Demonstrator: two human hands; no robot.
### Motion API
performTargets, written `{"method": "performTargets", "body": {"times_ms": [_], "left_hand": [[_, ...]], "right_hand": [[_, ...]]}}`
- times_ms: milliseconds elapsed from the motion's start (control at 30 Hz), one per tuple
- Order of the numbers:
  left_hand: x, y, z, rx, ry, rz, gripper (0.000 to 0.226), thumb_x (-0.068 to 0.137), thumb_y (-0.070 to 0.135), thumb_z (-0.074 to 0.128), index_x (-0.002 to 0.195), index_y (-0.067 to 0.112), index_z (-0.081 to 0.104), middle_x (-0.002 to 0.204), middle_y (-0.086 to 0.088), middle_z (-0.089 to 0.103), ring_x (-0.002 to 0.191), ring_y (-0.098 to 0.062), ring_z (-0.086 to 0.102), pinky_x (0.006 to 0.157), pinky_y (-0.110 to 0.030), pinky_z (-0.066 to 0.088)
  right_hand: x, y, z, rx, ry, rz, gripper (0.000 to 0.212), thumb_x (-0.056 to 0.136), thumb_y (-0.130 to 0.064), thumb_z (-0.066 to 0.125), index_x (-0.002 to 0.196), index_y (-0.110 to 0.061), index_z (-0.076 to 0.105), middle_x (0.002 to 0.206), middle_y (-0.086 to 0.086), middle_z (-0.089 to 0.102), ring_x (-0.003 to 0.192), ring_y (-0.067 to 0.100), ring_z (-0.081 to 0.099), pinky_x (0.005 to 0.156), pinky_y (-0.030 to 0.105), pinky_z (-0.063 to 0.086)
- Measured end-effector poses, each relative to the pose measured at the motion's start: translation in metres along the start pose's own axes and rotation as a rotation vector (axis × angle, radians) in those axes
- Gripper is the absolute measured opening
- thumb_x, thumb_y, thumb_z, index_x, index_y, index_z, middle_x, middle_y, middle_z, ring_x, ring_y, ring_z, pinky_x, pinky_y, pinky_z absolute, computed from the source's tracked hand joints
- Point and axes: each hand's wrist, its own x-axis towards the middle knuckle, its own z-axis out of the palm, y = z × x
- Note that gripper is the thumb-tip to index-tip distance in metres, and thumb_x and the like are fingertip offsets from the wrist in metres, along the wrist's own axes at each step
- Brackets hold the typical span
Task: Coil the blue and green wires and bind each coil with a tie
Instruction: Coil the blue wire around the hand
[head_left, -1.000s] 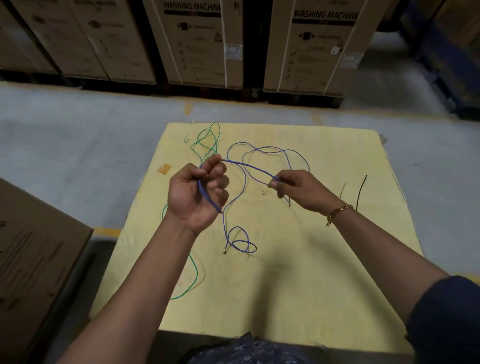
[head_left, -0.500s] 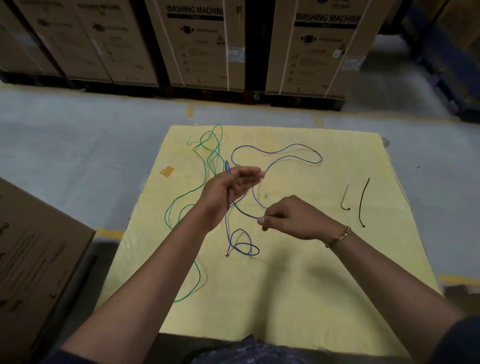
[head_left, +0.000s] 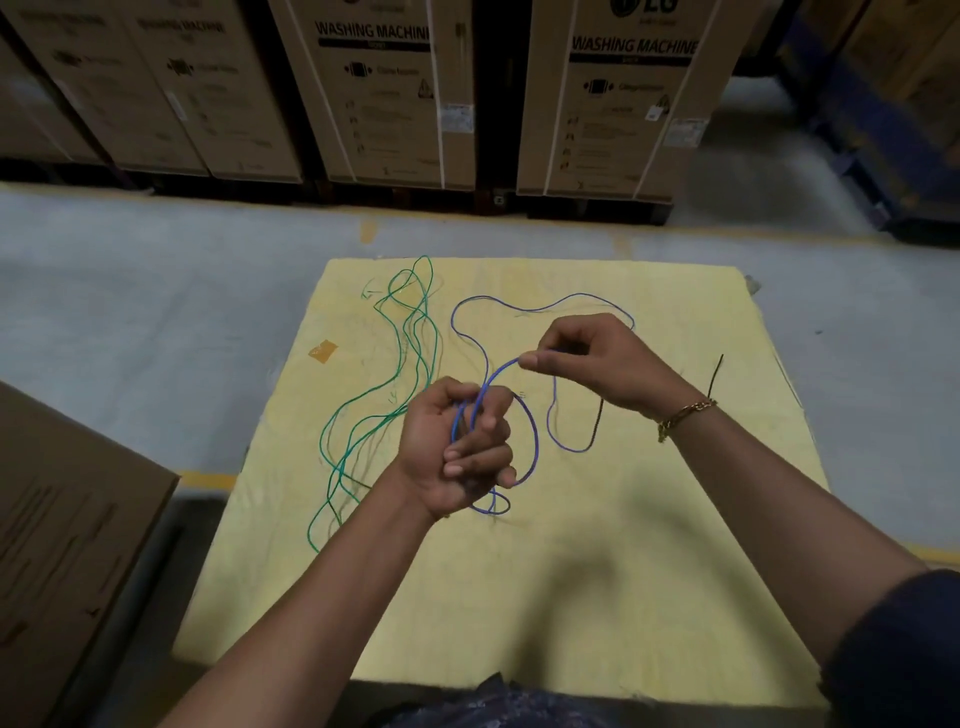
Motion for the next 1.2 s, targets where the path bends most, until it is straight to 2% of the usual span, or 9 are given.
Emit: {"method": "performTargets", "body": {"times_ms": [200,300,367,500,600,767,867,1000,1200], "left_hand": [[-0.01,0.026,0.029,-0.092,-0.136,0.146,0.029,0.1,0.024,0.032,0.097,0.005,0.054,0.047,-0.001,0.033,0.038,-0.017,0.037,0.064,-0.039,0.059],[-0.01,0.044,0.036,0.029,0.086,0.276,0.036,0.096,0.022,0.036,0.108,0.005,0.066,0.059,-0.002,0.054,0.052,-0.019,0.063,0.072,-0.053,0.062],[-0.005,0.048,0.033,0.224,0.293,0.335,0.04,0.094,0.022,0.036,0.113,0.006,0.068,0.086,-0.008,0.075,0.082,-0.03,0.076,0.074,-0.059,0.061],[0.018,0.033,0.014,0.686,0.521,0.204,0.039,0.097,0.015,0.033,0.121,0.009,0.063,0.125,-0.014,0.071,0.119,-0.034,0.067,0.104,-0.054,0.045],[0.028,0.012,-0.003,1.041,0.631,0.061,0.026,0.09,0.015,0.05,0.109,0.012,0.068,0.11,-0.007,0.078,0.114,-0.02,0.069,0.108,-0.038,0.047],[0.015,-0.007,-0.024,1.701,0.523,-0.258,0.022,0.1,0.012,0.037,0.087,0.014,0.055,0.076,0.0,0.052,0.072,-0.023,0.057,0.073,-0.037,0.044],[0.006,-0.009,-0.021,1.191,0.57,-0.282,0.037,0.103,0.019,0.032,0.076,0.008,0.055,0.048,0.002,0.034,0.043,-0.017,0.03,0.08,-0.044,0.053],[-0.003,-0.009,-0.014,0.46,0.277,-0.252,0.044,0.105,0.035,0.037,0.073,0.008,0.05,0.038,0.002,0.023,0.031,-0.015,0.014,0.083,-0.054,0.058],[-0.008,-0.004,0.008,-0.009,-0.099,-0.05,0.037,0.104,0.035,0.043,0.079,0.009,0.054,0.039,0.0,0.029,0.031,-0.015,0.029,0.072,-0.049,0.061]], "right_hand": [[-0.023,0.057,0.034,-0.021,-0.003,0.199,0.056,0.094,-0.062,0.052,0.072,-0.015,0.071,0.058,0.002,0.05,0.057,0.016,0.047,0.062,0.031,0.039],[-0.046,0.082,0.054,-0.057,-0.1,0.321,0.066,0.098,-0.066,0.036,0.078,-0.016,0.073,0.055,-0.001,0.059,0.06,0.014,0.059,0.072,0.035,0.047],[-0.059,0.088,0.065,-0.117,-0.185,0.382,0.066,0.1,-0.065,0.033,0.079,-0.016,0.073,0.055,-0.003,0.056,0.06,0.017,0.059,0.069,0.033,0.048],[-0.06,0.07,0.074,-0.384,-0.376,0.254,0.042,0.103,-0.049,0.042,0.088,-0.025,0.073,0.074,-0.003,0.061,0.074,0.016,0.059,0.072,0.034,0.046],[-0.049,0.046,0.064,-0.466,-0.428,0.157,0.027,0.1,-0.033,0.05,0.102,-0.02,0.074,0.067,-0.009,0.054,0.068,0.005,0.052,0.067,0.032,0.039],[-0.037,0.023,0.029,-0.473,-0.326,0.043,0.013,0.094,-0.03,0.063,0.092,-0.022,0.072,0.065,-0.009,0.056,0.063,0.006,0.049,0.064,0.031,0.04],[-0.032,0.02,0.007,-0.336,-0.268,0.043,0.012,0.091,-0.033,0.071,0.086,-0.022,0.074,0.065,-0.003,0.057,0.061,0.007,0.046,0.063,0.03,0.039],[-0.027,0.022,-0.01,-0.054,-0.068,0.088,0.013,0.085,-0.032,0.079,0.084,-0.019,0.076,0.081,0.017,0.071,0.074,0.014,0.056,0.07,0.035,0.047],[-0.025,0.038,0.007,0.091,0.184,0.189,0.032,0.09,-0.041,0.071,0.082,-0.011,0.074,0.056,-0.014,0.056,0.053,0.004,0.045,0.055,0.023,0.041]]}}
